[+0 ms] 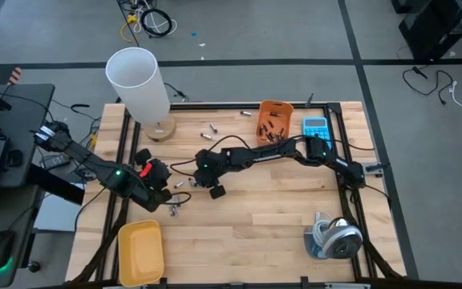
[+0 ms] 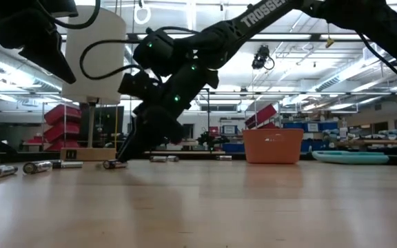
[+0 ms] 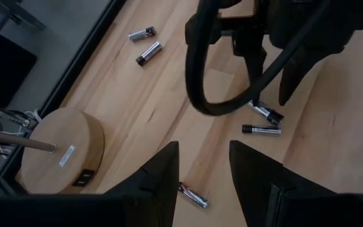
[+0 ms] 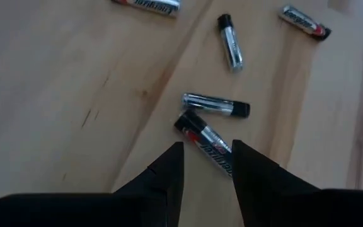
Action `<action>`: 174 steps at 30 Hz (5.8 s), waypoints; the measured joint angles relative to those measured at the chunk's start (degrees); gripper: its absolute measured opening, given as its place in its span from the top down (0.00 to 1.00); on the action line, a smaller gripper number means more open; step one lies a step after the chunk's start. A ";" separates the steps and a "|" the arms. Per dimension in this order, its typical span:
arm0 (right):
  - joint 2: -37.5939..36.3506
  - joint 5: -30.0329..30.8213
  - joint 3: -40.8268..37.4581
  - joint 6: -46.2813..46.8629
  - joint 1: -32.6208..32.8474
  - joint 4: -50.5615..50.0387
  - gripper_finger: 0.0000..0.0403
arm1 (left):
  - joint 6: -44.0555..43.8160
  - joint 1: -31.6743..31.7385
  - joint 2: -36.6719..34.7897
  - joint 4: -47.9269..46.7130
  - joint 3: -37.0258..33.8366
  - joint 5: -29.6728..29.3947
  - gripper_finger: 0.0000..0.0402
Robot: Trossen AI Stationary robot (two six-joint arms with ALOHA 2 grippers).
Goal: Sort batteries
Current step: Put the silver battery into the yellow bin
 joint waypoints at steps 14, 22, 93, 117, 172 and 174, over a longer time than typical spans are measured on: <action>-0.11 1.04 -0.59 0.67 0.02 -0.11 0.71 | 0.17 0.00 0.00 -0.02 0.00 -1.73 0.65; 0.31 0.80 3.31 0.63 0.93 -8.47 0.71 | 0.17 0.00 0.00 -0.15 0.00 -1.88 0.65; 5.30 27.71 3.23 46.08 8.69 -0.46 0.92 | -4.57 -5.97 2.21 3.11 -0.02 -5.57 0.65; -4.39 8.28 2.73 24.62 1.83 -8.75 0.92 | -1.49 -5.97 2.23 7.11 -0.02 -14.54 0.65; -22.40 12.22 -21.40 7.04 9.74 34.56 0.92 | 21.16 -12.99 2.34 26.04 0.00 -20.71 0.65; -22.40 13.82 -21.40 6.51 10.13 34.54 0.92 | 21.20 -12.90 2.34 26.21 0.00 -20.16 0.65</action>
